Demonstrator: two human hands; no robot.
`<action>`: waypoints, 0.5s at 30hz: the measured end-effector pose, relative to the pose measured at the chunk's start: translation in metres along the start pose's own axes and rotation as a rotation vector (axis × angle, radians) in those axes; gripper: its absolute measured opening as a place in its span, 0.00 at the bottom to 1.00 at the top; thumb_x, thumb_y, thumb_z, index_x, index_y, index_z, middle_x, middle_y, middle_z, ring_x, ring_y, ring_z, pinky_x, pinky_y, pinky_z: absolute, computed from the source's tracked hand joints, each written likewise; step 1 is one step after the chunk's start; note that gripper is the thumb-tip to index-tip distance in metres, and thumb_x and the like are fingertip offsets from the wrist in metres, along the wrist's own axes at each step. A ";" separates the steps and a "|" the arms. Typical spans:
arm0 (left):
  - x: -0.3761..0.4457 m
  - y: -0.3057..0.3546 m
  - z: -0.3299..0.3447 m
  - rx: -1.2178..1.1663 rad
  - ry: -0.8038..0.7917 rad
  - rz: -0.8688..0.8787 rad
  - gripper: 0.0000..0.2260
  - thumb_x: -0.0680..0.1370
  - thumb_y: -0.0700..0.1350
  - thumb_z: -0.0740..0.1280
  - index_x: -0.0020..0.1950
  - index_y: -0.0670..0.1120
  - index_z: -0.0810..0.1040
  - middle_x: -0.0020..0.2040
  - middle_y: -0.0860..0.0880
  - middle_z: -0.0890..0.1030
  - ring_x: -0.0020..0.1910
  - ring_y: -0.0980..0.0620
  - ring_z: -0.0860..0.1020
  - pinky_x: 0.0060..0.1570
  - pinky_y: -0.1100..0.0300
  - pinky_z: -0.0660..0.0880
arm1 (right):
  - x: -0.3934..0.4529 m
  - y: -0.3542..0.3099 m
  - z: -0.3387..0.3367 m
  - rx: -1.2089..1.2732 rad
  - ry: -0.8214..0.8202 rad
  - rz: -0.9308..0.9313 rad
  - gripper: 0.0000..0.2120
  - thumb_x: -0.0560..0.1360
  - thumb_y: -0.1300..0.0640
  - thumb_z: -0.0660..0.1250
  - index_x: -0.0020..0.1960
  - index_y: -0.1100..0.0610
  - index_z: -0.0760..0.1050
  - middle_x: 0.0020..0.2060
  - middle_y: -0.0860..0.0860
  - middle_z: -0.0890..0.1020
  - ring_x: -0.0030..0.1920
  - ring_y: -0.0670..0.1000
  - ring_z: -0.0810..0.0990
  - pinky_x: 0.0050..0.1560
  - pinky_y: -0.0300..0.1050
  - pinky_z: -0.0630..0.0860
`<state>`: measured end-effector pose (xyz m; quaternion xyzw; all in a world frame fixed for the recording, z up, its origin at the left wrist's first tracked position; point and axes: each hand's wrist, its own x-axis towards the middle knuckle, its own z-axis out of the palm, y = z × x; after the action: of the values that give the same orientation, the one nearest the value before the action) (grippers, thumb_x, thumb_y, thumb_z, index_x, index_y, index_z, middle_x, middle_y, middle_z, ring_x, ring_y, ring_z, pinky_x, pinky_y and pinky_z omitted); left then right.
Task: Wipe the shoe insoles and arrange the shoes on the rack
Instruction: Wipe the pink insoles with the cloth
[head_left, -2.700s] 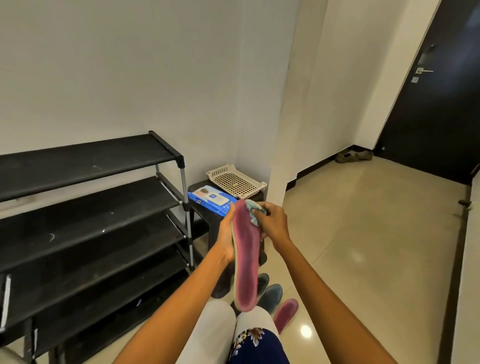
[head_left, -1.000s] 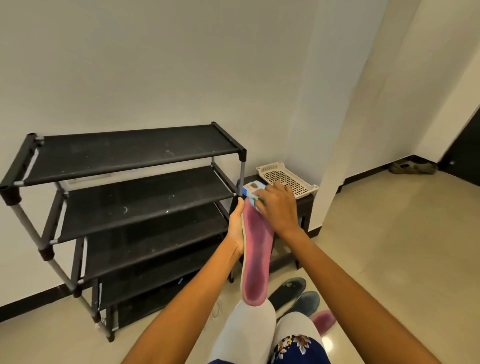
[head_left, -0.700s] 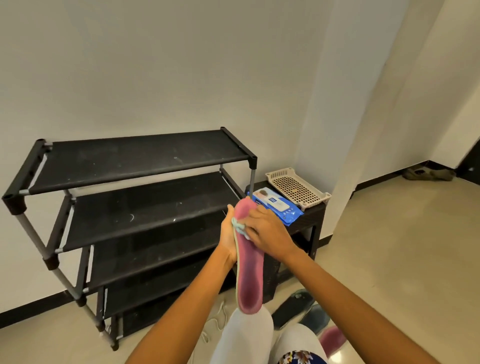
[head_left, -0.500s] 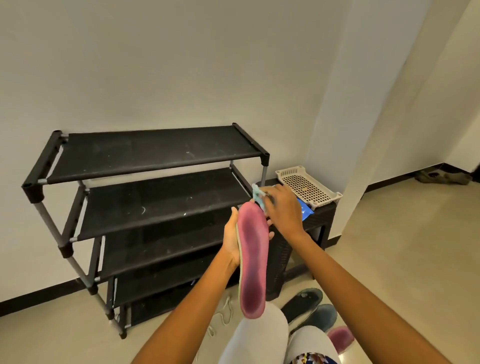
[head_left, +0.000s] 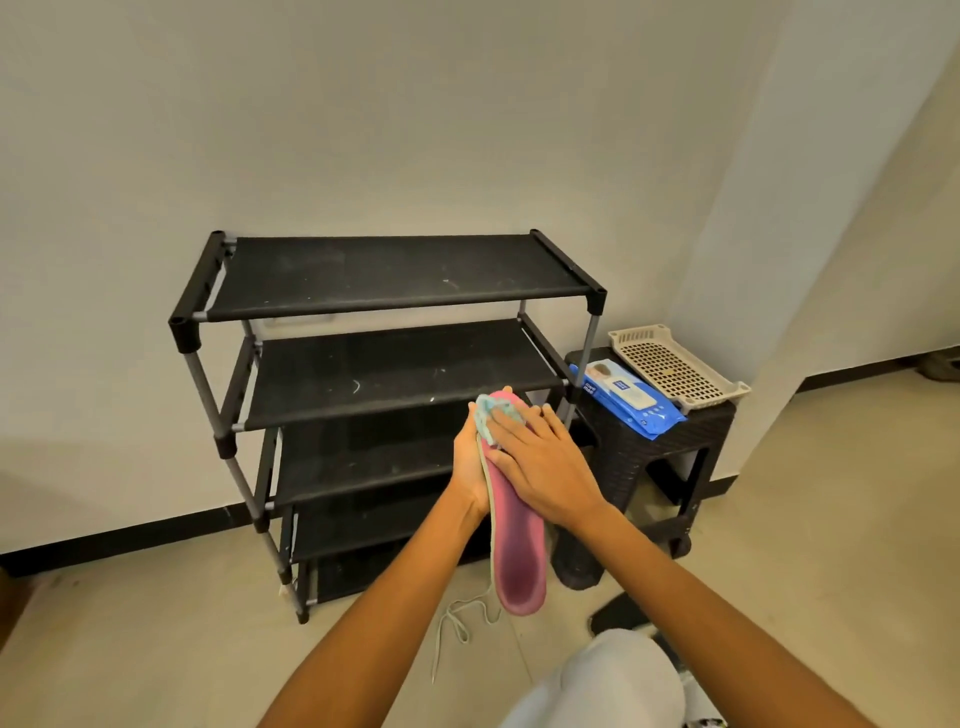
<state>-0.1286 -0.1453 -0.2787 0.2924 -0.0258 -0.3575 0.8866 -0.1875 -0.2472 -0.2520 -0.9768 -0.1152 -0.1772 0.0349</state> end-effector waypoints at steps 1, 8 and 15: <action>-0.003 0.001 0.000 0.020 0.009 0.010 0.27 0.78 0.61 0.56 0.66 0.44 0.75 0.57 0.42 0.80 0.57 0.45 0.78 0.63 0.51 0.71 | 0.002 0.000 0.000 0.010 -0.019 0.062 0.26 0.80 0.43 0.44 0.75 0.50 0.58 0.74 0.48 0.61 0.76 0.50 0.53 0.75 0.49 0.39; -0.007 0.004 -0.011 -0.028 0.045 0.033 0.26 0.78 0.64 0.54 0.68 0.50 0.73 0.65 0.41 0.76 0.67 0.41 0.72 0.69 0.44 0.63 | -0.012 -0.030 -0.012 0.398 -0.102 0.004 0.25 0.79 0.45 0.53 0.74 0.53 0.60 0.74 0.49 0.62 0.75 0.46 0.54 0.75 0.46 0.46; -0.010 -0.003 0.011 -0.027 0.020 0.048 0.24 0.80 0.60 0.55 0.57 0.42 0.80 0.50 0.42 0.81 0.50 0.46 0.79 0.56 0.52 0.73 | 0.013 -0.004 -0.036 0.126 -0.087 0.029 0.18 0.80 0.57 0.58 0.69 0.56 0.69 0.66 0.52 0.72 0.64 0.51 0.72 0.69 0.42 0.62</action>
<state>-0.1410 -0.1458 -0.2694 0.2834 -0.0190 -0.3334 0.8990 -0.1888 -0.2444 -0.2134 -0.9810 -0.1136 -0.1262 0.0939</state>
